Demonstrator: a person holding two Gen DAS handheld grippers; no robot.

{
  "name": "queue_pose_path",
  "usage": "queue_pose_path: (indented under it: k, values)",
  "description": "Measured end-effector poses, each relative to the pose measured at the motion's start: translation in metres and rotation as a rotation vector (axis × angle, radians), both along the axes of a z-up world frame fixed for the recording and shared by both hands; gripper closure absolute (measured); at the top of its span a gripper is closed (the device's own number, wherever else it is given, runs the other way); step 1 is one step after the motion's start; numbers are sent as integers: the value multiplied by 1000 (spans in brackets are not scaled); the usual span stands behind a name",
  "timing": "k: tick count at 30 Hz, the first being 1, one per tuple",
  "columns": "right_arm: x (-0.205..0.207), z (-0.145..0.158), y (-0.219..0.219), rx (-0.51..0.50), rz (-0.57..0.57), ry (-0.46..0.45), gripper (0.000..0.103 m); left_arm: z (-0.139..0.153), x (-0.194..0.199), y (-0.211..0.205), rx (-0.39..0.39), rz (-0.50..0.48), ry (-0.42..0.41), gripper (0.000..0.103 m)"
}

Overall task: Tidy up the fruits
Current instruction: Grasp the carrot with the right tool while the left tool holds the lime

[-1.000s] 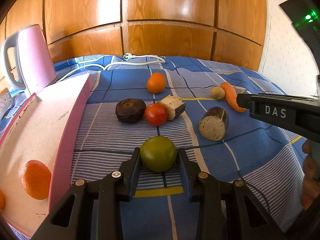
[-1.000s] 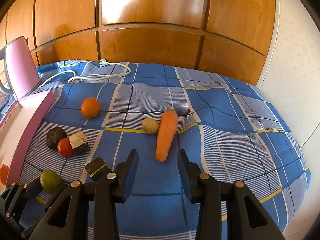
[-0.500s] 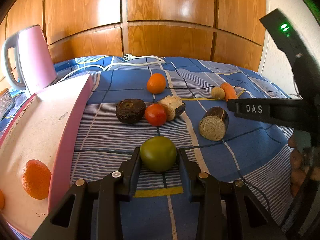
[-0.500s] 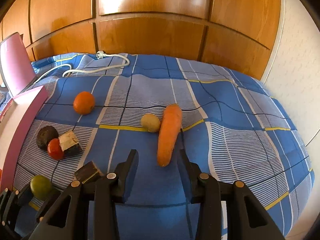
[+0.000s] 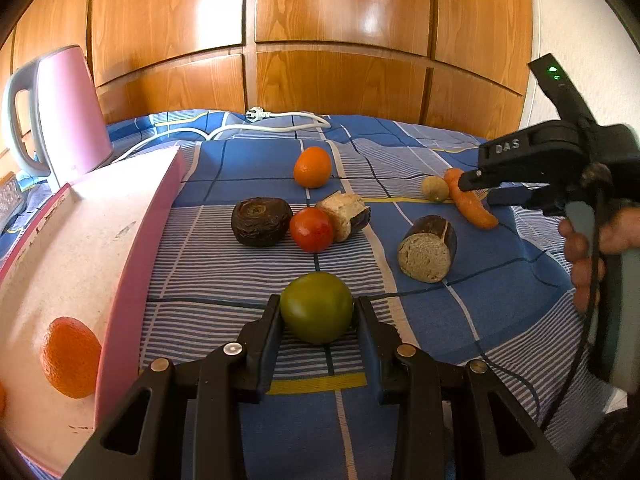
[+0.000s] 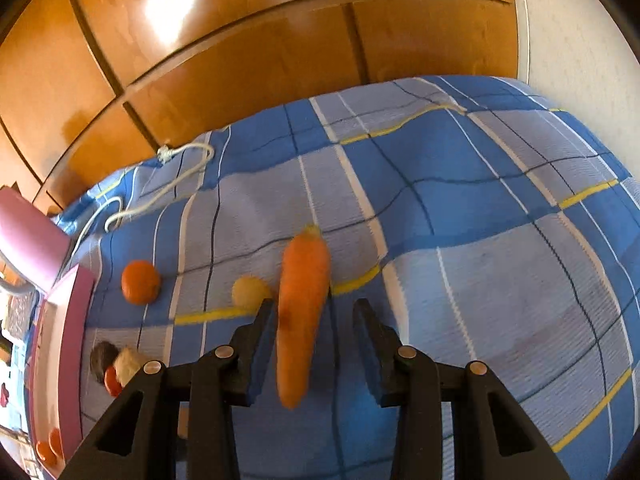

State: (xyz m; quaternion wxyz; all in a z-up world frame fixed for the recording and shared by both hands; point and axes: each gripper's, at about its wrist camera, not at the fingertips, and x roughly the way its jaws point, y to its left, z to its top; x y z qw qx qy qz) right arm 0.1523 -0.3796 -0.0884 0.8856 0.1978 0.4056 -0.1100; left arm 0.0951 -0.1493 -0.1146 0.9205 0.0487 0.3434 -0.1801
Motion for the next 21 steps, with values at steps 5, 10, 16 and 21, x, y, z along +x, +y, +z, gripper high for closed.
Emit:
queue_pose_path:
  k: [5, 10, 16, 21]
  values:
    - [22, -3, -2, -16, 17, 21, 64, 0, 0, 1, 2, 1, -1, 67]
    - [36, -15, 8, -97, 68, 29, 66, -1, 0, 1, 3, 1, -2, 67]
    - [39, -16, 20, -199, 105, 69, 64, 0, 2, 1, -4, -3, 14, 68]
    - [29, -14, 27, -229, 115, 85, 73, 3, 4, 5, -16, -3, 44, 69]
